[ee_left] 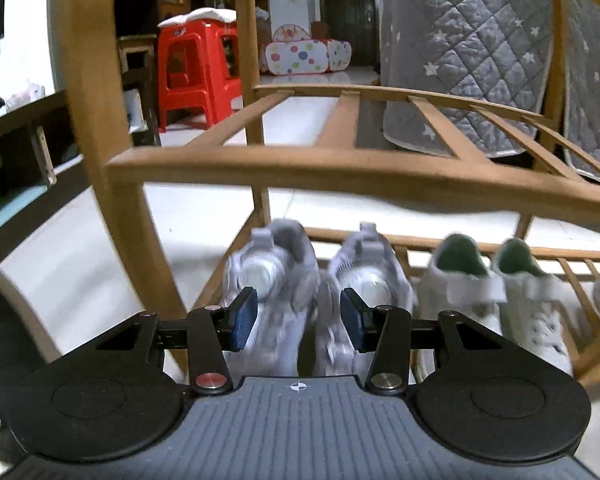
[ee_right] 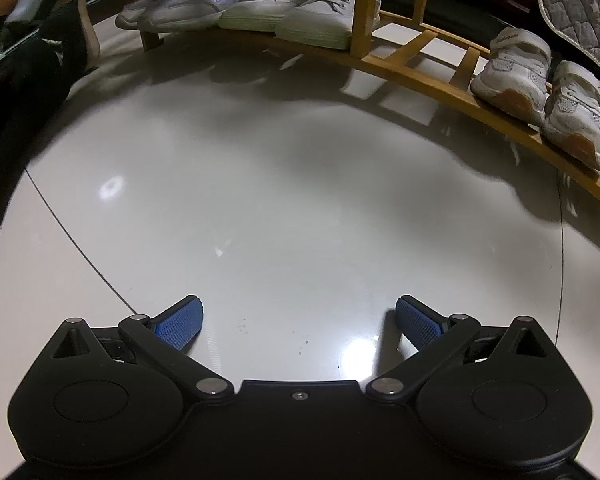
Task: Organize scattered shoes
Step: 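Set the grey pair beside the teal-lined pair and open the left gripper, then withdraw the open left gripper from the shoe rack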
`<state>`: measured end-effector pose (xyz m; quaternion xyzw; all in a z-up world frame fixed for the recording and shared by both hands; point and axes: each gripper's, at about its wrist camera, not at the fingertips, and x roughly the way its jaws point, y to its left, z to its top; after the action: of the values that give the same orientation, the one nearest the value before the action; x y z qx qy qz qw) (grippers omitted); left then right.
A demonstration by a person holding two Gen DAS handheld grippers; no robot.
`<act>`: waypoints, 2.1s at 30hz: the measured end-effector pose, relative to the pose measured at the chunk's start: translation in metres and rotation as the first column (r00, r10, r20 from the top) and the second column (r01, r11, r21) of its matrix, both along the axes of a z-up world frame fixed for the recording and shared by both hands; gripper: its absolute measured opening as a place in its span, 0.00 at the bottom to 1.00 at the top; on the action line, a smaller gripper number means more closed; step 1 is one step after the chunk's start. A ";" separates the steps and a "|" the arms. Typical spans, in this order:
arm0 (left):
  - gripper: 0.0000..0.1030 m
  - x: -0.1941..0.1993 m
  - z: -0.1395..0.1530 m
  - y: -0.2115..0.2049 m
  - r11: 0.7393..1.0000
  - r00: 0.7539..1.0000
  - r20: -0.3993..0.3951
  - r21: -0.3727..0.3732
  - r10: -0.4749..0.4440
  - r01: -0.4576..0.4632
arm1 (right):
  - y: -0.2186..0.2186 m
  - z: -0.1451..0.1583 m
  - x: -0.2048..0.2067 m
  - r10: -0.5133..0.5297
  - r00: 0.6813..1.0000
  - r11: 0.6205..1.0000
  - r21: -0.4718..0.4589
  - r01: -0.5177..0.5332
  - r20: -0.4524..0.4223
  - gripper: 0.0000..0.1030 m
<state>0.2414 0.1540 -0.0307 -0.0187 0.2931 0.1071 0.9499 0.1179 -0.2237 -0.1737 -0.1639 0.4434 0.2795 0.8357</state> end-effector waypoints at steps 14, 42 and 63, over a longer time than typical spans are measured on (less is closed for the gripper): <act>0.47 -0.055 -0.031 -0.033 0.998 0.963 -0.266 0.031 -0.052 0.063 | -0.001 0.010 -0.003 0.009 1.000 1.000 0.024 -0.010 0.029 1.00; 0.27 -0.047 -0.041 0.006 0.997 0.951 -0.306 -0.049 0.049 -0.067 | -0.001 0.009 -0.005 0.016 0.999 1.000 0.020 -0.016 0.028 1.00; 0.28 -0.007 -0.040 0.024 0.995 0.936 -0.340 0.019 0.096 -0.095 | -0.001 0.006 -0.004 0.007 1.000 1.000 0.010 -0.007 0.017 1.00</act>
<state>0.2340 0.1783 -0.0708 -0.0127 0.4514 0.1550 0.8787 0.1137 -0.2245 -0.1673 -0.1635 0.4345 0.2833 0.8392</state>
